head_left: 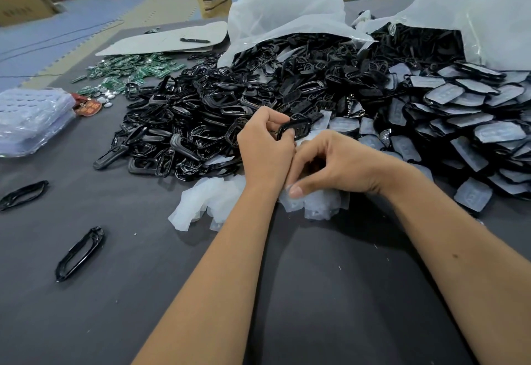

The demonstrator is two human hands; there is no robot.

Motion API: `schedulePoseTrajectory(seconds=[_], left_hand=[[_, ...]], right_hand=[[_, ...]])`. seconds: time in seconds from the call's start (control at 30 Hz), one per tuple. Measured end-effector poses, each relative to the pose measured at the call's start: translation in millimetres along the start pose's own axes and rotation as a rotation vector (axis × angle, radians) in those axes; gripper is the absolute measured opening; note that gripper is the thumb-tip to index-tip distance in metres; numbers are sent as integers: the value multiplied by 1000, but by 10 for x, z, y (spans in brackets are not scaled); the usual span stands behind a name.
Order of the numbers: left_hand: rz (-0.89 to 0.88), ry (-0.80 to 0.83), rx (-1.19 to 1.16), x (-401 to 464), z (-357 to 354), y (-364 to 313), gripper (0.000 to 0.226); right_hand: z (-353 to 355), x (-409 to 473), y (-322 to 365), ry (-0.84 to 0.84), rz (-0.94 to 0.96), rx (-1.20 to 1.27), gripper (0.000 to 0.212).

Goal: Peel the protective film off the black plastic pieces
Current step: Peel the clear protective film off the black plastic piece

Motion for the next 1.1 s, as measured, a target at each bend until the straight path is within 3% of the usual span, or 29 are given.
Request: schedulePoseTrajectory(seconds=[0.2, 0.37, 0.47, 0.6, 0.7, 0.8, 0.97, 1.1], left_hand=[[16, 28, 22, -22, -26, -19, 18], [125, -36, -173, -13, 46, 76, 22], [157, -22, -247, -3, 36, 97, 22], [189, -21, -319, 14, 35, 115, 19], [205, -18, -354, 14, 28, 114, 18], [213, -9, -385, 17, 22, 116, 20], [204, 8, -406, 19, 12, 119, 26], [193, 27, -430, 26, 3, 122, 26]], right_hand=[[159, -36, -117, -296, 55, 528, 15], [295, -51, -246, -568, -44, 720, 27], [318, -51, -295, -674, -62, 720, 32], [315, -22, -319, -685, -35, 764, 30], [331, -42, -361, -733, -41, 756, 5], [338, -67, -403, -792, -55, 710, 23], [332, -70, -383, -838, -75, 632, 6], [316, -53, -399, -803, -101, 526, 7]])
Point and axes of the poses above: each hand's wrist, its own x-axis towards the middle knuckle, its own z-axis out of the back of the hand, y = z × x, the point moved 6 cm from there along x, towards the middle knuckle, and after that the axes turned 11 degrees about -x, right-handed, at the moved point
